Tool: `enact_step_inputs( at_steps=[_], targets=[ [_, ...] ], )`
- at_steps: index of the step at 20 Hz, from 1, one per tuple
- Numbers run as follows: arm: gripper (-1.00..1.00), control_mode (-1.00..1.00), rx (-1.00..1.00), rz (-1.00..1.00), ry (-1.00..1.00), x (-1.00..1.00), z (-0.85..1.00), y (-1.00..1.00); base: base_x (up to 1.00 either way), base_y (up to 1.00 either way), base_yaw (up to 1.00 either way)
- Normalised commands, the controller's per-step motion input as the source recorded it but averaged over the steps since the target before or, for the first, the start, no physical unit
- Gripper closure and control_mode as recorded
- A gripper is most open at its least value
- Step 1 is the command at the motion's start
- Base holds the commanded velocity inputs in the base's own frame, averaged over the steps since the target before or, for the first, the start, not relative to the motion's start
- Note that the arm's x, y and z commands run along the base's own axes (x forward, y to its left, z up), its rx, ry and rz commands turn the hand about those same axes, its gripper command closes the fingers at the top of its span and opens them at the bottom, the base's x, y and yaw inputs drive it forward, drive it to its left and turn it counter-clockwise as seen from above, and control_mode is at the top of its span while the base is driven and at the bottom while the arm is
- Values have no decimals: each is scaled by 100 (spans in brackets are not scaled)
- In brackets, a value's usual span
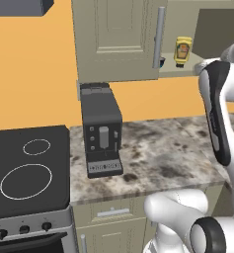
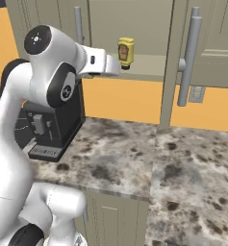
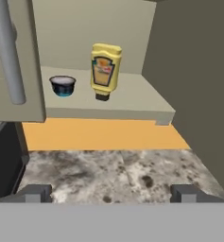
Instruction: The dining table condiment station is running low on mustard. Refill the condiment station by opening the cabinet and taking the mustard from the cabinet and placing it on the dining table.
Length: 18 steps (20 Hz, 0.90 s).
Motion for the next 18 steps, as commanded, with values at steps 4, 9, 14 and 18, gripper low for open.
enact_step_inputs(
  at_steps=[4,9,14,18],
  targets=[
    [-100,-100,1,0,1,29,0,-6,0,0,0],
    [-100,-100,0,0,0,32,0,0,0,0,0],
    [-100,-100,0,0,0,35,0,0,0,0,0],
    [-100,-100,4,0,-3,38,0,0,0,0,0]
  ],
)
